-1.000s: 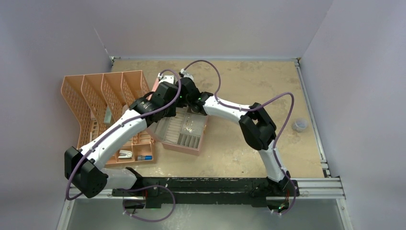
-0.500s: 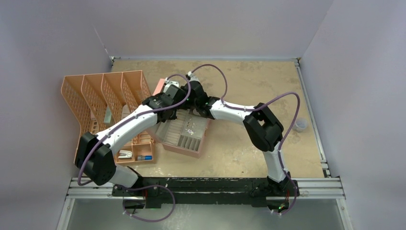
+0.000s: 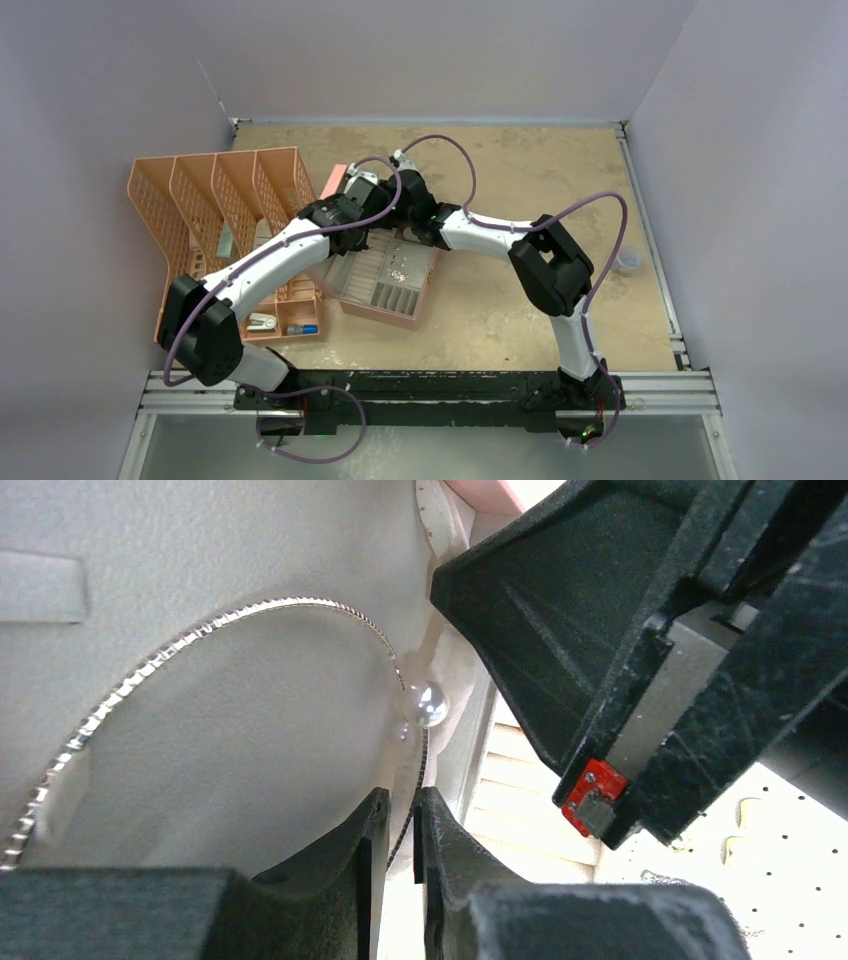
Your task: Organize the mixed jewelry
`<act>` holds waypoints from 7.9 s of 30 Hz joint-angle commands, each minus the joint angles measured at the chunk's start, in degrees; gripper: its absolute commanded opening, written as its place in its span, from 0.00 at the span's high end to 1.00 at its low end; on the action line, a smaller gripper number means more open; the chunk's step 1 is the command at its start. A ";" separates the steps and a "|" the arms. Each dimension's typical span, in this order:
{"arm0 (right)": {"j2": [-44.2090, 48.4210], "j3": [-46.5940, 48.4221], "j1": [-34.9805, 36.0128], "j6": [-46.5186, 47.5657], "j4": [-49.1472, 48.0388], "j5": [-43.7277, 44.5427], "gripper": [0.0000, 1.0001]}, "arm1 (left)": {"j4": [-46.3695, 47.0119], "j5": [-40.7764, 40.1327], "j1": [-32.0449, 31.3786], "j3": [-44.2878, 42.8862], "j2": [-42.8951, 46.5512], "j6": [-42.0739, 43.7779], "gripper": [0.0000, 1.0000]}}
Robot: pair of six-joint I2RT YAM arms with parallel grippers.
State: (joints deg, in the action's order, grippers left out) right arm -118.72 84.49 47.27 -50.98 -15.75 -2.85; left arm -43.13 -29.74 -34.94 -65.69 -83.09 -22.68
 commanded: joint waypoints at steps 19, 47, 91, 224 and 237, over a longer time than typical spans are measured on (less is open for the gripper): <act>1.70 -1.84 0.56 3.51 6.15 -0.55 1.00 | -3.94 -2.36 0.07 -3.44 2.82 0.56 0.96; 11.32 -15.80 -1.47 0.89 -25.09 -22.91 1.00 | -3.46 -0.51 0.06 -0.68 1.85 -1.56 0.93; 9.44 -11.06 -1.19 -2.18 -13.78 -6.95 0.65 | -5.36 1.24 1.81 -0.19 7.97 -8.53 0.95; 42.63 -35.44 -1.83 -0.87 -6.50 -2.62 0.55 | -9.92 9.52 2.00 -9.25 22.82 -4.16 0.21; 42.70 -36.58 -1.83 -1.63 -5.66 -3.06 0.55 | -5.62 22.86 2.02 -7.93 17.92 -3.09 0.31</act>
State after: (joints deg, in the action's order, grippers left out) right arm -76.77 48.49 45.67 -52.10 -20.60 -6.52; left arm -51.44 -15.38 -32.99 -72.23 -65.76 -27.16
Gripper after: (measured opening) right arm 0.450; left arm 0.725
